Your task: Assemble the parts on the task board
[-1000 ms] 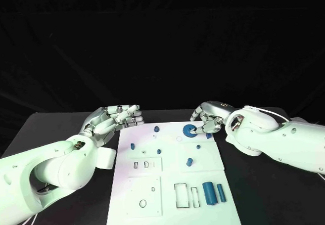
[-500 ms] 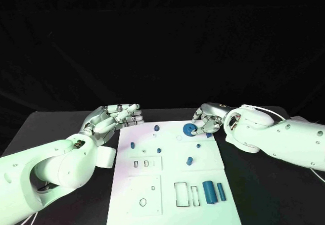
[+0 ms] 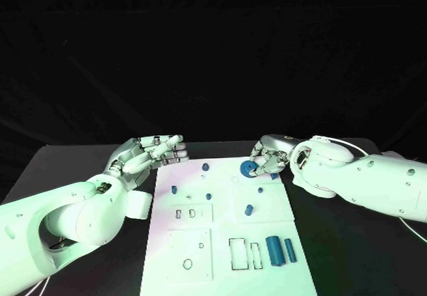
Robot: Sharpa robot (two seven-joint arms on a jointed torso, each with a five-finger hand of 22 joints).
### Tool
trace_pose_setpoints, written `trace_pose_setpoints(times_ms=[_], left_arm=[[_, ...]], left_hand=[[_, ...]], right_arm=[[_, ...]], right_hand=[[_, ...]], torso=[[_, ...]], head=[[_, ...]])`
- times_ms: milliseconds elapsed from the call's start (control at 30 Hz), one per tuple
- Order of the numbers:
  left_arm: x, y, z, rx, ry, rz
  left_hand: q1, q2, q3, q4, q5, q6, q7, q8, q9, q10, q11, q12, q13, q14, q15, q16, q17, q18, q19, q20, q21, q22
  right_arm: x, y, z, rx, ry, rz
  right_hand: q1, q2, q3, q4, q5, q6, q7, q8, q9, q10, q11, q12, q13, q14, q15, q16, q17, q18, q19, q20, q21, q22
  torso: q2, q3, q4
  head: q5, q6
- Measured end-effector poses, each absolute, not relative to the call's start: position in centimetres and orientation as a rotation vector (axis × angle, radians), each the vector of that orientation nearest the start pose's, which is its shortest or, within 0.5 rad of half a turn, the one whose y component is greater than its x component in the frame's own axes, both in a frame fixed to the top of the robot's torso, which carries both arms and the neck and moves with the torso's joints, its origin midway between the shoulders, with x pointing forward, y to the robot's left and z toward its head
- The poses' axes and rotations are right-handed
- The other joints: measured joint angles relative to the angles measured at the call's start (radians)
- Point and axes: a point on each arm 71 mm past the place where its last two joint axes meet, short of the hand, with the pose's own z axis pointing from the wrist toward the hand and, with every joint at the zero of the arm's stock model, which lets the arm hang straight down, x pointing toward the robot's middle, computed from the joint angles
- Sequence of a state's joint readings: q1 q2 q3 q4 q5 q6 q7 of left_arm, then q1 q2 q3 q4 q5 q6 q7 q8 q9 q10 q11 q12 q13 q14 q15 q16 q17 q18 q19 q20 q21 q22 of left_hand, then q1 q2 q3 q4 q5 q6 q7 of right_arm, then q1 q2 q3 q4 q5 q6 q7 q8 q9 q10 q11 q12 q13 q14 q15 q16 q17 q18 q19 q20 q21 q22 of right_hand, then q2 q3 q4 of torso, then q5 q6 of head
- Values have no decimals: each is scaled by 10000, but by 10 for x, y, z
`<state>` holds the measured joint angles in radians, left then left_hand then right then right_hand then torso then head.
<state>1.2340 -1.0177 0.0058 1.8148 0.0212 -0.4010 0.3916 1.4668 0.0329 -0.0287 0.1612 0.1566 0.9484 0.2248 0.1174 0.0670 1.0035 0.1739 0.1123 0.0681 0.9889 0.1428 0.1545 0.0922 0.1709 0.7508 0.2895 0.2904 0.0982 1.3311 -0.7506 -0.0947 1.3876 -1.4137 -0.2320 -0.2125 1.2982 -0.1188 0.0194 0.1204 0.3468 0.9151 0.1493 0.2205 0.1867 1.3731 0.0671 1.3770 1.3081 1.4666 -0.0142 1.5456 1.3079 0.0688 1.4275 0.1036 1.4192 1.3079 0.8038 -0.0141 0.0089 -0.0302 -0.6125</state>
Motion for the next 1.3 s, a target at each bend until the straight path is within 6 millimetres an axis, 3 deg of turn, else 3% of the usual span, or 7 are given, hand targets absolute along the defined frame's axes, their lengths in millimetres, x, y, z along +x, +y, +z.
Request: trace_pose_setpoints(times_ms=[367,767,933,1033,1233,1300], left_arm=[[443,213,-125,-10965,13565,-16195],[443,213,-125,-10961,13586,-16223],[443,213,-125,-10962,13589,-16224],[443,213,-125,-10963,13591,-16225],[443,213,-125,-10967,13597,-16221],[443,213,-125,-10970,13598,-16216]], left_hand=[[40,40,0,0,0,0,0,0,0,0,0,0,0,0,0,-69,0,0,0,0,0,-17],[40,40,0,0,0,0,0,1,0,0,0,0,0,0,0,-69,0,0,0,0,0,-17],[40,39,0,0,0,0,0,1,0,0,0,0,0,0,0,-68,0,0,0,0,0,-16],[40,40,0,0,0,0,0,1,0,0,0,0,0,0,0,-68,0,0,0,0,0,-16],[40,39,0,0,0,0,0,1,0,0,0,0,0,0,0,-68,0,0,0,0,0,-15],[40,40,0,0,0,0,0,1,0,0,0,0,0,0,0,-69,0,0,0,0,0,-15]], right_arm=[[530,-192,-156,-1470,17017,4728],[531,-189,-156,-1796,16895,4539],[531,-189,-156,-1907,16860,4472],[530,-189,-156,-1976,16843,4466],[529,-188,-157,-2084,16819,4475],[529,-188,-156,-2111,16808,4474]], right_hand=[[40,41,0,0,0,0,0,70,14,36,-37,15,-1,0,0,40,-1,1,-1,0,0,-2],[322,137,-23,-34,-1,0,-1,232,66,36,-36,81,-3,0,-1,40,-2,0,-1,0,38,-3],[503,190,85,-141,-1,-1,-2,307,91,145,-36,157,-3,-1,-1,39,-3,0,41,-33,78,-3],[651,334,183,-239,-97,-2,-2,420,96,145,-35,208,-4,-1,-1,39,-3,0,73,-1,79,-4],[859,355,365,-420,-163,43,-46,464,110,180,-70,208,-4,-1,-1,39,-4,0,72,-1,79,-5],[898,317,376,-431,-163,42,-46,464,110,180,-70,208,-4,0,-1,39,-4,-109,88,-17,79,-5]], torso=[[4,3,5],[7,10,11],[3,10,7],[2,11,3],[0,11,6],[0,12,8]], head=[[17,-12],[43,-126],[57,-133],[62,-133],[64,-128],[60,-127]])
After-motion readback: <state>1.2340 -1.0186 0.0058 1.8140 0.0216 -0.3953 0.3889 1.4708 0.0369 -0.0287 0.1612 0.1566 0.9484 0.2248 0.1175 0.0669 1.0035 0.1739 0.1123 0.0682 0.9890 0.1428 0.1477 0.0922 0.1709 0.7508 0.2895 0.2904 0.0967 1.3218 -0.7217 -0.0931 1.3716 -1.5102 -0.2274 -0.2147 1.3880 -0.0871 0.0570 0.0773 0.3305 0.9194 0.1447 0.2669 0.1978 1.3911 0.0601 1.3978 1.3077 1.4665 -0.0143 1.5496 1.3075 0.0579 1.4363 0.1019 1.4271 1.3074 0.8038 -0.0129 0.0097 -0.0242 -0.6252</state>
